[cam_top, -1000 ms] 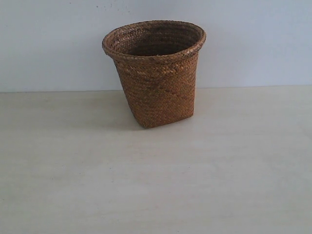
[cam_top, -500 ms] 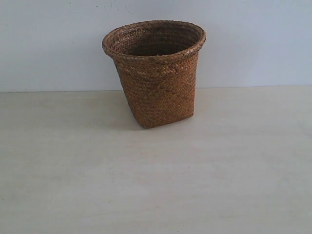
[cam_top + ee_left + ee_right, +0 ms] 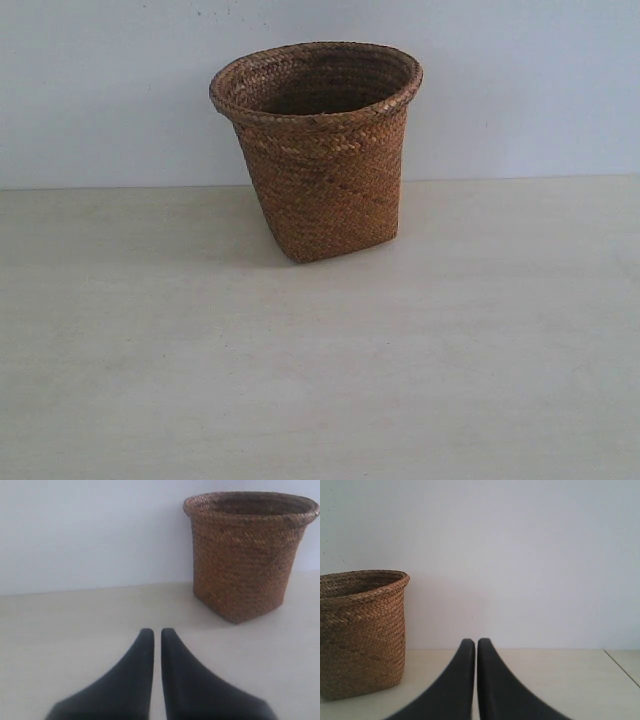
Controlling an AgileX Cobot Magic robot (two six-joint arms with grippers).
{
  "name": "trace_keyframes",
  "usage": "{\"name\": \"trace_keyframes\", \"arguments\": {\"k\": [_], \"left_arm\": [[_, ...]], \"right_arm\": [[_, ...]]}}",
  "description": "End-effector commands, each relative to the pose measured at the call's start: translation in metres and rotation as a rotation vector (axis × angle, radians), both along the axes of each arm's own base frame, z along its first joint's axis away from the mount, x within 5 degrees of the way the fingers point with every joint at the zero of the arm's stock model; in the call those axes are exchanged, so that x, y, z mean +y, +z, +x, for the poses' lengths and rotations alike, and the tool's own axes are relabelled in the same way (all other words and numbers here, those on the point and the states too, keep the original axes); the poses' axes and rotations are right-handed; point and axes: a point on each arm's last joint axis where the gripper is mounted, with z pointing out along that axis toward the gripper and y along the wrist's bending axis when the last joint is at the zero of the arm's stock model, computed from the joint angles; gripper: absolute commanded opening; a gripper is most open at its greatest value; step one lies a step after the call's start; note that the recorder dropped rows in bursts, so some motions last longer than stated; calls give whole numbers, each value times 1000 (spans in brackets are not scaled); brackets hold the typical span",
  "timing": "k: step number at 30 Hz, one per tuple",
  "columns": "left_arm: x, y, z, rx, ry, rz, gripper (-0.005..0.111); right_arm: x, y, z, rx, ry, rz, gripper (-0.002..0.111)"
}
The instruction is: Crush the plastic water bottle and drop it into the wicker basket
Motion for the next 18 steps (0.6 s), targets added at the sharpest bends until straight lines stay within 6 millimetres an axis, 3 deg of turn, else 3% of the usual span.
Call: {"name": "trace_keyframes", "arguments": {"k": [1,7,18], "left_arm": [[7,-3,-14,-84,57,6,4],[10,-10,-25,-132,88,13,4],[10,-34,-25,-80,87,14,4]], "right_arm": [[0,-1,-1,-10,1,1,0],[0,-1,-1,-10,1,1,0],[0,-1,-1,-10,1,1,0]]}}
